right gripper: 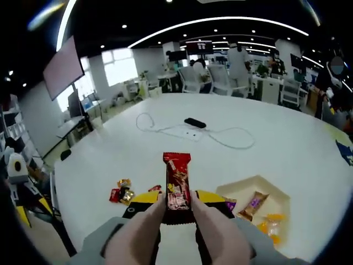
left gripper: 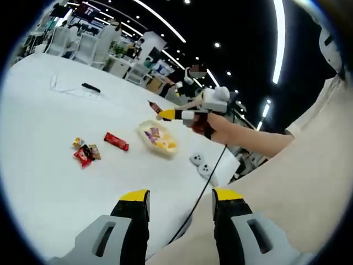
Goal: Place the target food into the container with the food tongs after gripping and lifting it, then release it inside without dropping or visibly crushing the food.
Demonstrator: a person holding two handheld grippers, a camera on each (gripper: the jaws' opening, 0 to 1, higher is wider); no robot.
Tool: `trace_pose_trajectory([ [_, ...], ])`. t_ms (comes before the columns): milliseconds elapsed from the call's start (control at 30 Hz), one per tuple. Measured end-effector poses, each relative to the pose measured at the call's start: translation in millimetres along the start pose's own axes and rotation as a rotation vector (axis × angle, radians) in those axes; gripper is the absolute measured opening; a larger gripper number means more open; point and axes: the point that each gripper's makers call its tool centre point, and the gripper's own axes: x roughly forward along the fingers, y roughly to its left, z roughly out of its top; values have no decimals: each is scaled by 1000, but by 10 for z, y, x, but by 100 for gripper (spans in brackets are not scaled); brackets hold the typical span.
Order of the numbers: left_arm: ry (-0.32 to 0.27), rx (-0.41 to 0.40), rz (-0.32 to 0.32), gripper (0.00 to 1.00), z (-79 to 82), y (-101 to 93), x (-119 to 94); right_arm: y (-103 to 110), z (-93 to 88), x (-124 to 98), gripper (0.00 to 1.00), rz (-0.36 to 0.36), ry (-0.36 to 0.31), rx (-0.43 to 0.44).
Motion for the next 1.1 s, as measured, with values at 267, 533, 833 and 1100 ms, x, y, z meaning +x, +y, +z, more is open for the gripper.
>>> trace_pose_trajectory([
  [267,2,2,-4,45,8,0,-1,-10,-4,-14,22,-4,1,3],
  [533,5,4,-10,45,7,-3,24,-34,6,-24,22,-8,0,1],
  [833,4,2,-10,45,11,9,38,-61,13,-29,22,-12,-1,4],
  [1100,3,-1,-8,45,13,25,48,-88,16,-25,23,-16,-3,12],
])
